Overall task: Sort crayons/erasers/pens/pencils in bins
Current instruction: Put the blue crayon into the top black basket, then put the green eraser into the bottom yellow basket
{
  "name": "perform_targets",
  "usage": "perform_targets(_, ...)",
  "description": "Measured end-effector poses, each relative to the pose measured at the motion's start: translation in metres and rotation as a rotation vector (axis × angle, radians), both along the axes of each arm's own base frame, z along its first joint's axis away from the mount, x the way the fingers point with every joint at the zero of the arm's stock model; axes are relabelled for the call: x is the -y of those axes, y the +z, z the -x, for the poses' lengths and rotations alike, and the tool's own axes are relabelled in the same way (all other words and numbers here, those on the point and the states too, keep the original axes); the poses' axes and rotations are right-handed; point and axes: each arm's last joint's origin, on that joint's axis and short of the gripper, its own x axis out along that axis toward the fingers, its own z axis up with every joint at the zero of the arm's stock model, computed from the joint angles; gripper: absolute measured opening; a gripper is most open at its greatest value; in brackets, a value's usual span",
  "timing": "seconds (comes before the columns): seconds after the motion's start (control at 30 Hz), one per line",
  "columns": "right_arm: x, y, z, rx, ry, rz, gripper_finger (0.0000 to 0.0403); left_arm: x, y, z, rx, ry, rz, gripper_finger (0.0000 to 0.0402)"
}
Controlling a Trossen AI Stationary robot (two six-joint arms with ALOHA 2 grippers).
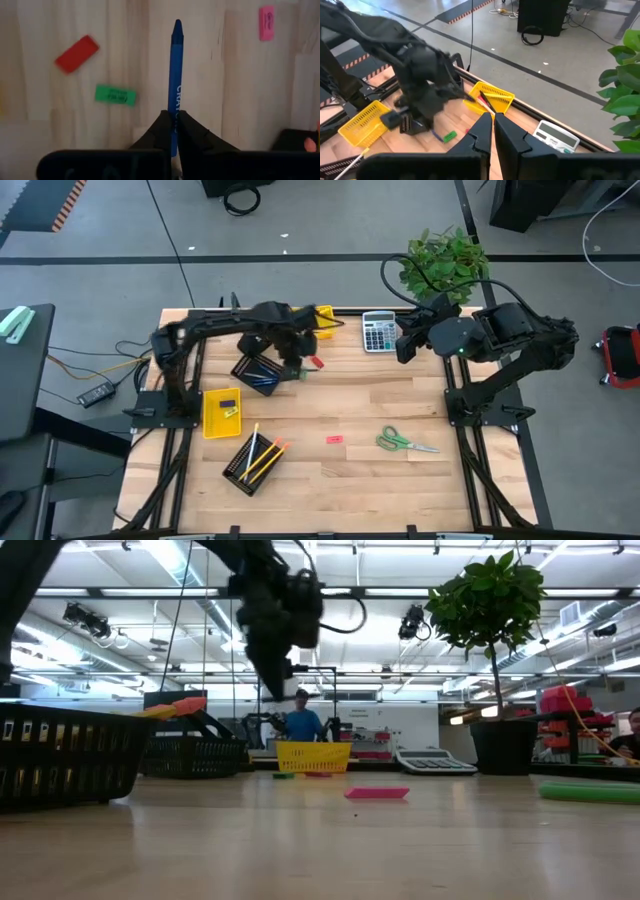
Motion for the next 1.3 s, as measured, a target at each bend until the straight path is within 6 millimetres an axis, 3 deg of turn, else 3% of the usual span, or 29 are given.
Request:
perform_targets(0.13,0.0,0.0,0.0,-0.003,-0.002,-0.002,0.0026,-0.008,0.001,0.039,0.006,0.07,0.0,0.0017)
perform_targets(0.3,0.001,-0.001,0.001,-0.006,-0.018,0.009,0.0026,0.005,0.002,0.089,0.053,0.14,-0.059,0.0016)
perform_targets(0.5,0.008,-0.001,0.001,-0.018,-0.055,0.023,0.0026,0.016,-0.016,0.119,0.072,0.198,-0.136,0.0008)
perform_targets(0.67,0.013,-0.001,0.0,-0.025,-0.068,0.021,0.0026,0.018,-0.031,0.126,0.01,0.212,-0.157,0.001)
perform_targets(0.87,0.015,-0.001,0.0,-0.024,-0.069,0.007,0.0026,0.017,-0.031,0.128,-0.005,0.229,-0.162,0.0052)
perform_targets(1.13,0.016,-0.004,-0.002,-0.018,-0.083,-0.005,0.0026,0.011,-0.003,0.115,0.082,0.32,-0.167,0.0081)
perform_targets(1.3,0.021,-0.016,-0.007,-0.041,-0.113,-0.049,0.0026,0.006,0.017,0.106,0.152,0.55,-0.097,0.0088)
